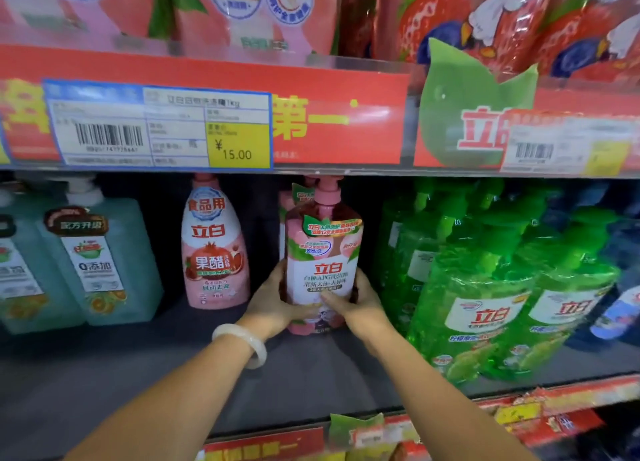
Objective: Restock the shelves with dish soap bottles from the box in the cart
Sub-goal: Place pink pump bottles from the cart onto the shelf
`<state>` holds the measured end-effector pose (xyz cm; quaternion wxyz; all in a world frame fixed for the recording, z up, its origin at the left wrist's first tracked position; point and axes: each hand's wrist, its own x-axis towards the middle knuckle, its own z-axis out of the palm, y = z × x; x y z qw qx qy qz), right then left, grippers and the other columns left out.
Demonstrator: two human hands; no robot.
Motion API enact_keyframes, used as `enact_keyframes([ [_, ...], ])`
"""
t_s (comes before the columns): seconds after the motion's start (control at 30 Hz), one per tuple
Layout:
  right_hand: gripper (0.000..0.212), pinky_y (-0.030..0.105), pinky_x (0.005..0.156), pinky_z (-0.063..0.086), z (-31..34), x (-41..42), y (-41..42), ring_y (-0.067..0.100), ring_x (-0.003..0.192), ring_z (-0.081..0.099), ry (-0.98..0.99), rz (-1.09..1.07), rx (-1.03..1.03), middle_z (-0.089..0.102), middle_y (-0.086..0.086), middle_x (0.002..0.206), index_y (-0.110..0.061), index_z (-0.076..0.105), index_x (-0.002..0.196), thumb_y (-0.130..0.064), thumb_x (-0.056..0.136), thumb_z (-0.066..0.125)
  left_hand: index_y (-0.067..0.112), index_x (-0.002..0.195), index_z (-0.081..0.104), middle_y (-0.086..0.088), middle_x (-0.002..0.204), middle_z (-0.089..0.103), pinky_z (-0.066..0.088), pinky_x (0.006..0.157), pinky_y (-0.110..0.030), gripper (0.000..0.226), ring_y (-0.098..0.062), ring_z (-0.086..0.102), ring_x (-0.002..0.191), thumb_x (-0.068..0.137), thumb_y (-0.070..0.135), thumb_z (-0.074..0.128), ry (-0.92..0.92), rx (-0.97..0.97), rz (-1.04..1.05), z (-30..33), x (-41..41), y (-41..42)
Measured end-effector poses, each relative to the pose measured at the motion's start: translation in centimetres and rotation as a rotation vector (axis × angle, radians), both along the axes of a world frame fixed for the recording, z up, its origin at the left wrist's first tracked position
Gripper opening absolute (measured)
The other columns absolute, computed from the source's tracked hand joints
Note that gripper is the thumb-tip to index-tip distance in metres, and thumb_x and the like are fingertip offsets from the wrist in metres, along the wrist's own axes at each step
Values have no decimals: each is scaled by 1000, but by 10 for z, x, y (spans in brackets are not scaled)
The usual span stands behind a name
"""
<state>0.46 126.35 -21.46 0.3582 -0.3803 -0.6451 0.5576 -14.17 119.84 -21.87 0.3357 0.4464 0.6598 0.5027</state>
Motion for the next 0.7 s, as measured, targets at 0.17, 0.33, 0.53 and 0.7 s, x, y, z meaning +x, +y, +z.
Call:
enact_keyframes([
  [0.17, 56, 0, 62, 45, 3, 0, -1, 3, 93, 59, 12, 3, -6, 60, -5, 109, -16, 46, 131, -6, 81, 70, 25, 139, 37, 9, 114, 61, 50, 66, -8, 92, -8, 58, 104, 63, 7, 85, 2, -20, 37, 0, 5, -1],
  [0.33, 61, 8, 69, 45, 1, -2, -4, 9, 100, 57, 17, -44, -36, 62, -2, 116, -16, 44, 134, -9, 80, 72, 26, 138, 38, 8, 118, 60, 48, 73, -11, 88, -11, 57, 111, 65, 10, 84, 8, -64, 58, -1, 7, -1],
  [0.53, 62, 21, 78, 48, 3, -7, -9, 12, 99, 57, -3, -106, -40, 61, 1, 114, -12, 44, 132, -9, 78, 74, 24, 141, 35, 3, 129, 59, 46, 87, -21, 82, -14, 57, 114, 73, 18, 80, 139, -166, 50, 12, 9, -7],
  [0.7, 56, 37, 85, 53, -1, -12, -21, 22, 96, 63, -80, -316, 0, 65, 10, 109, -2, 53, 118, -16, 71, 81, 16, 141, 34, 0, 138, 50, 35, 89, -16, 77, -20, 50, 124, 76, 17, 77, 305, -218, 48, 18, 14, -41],
])
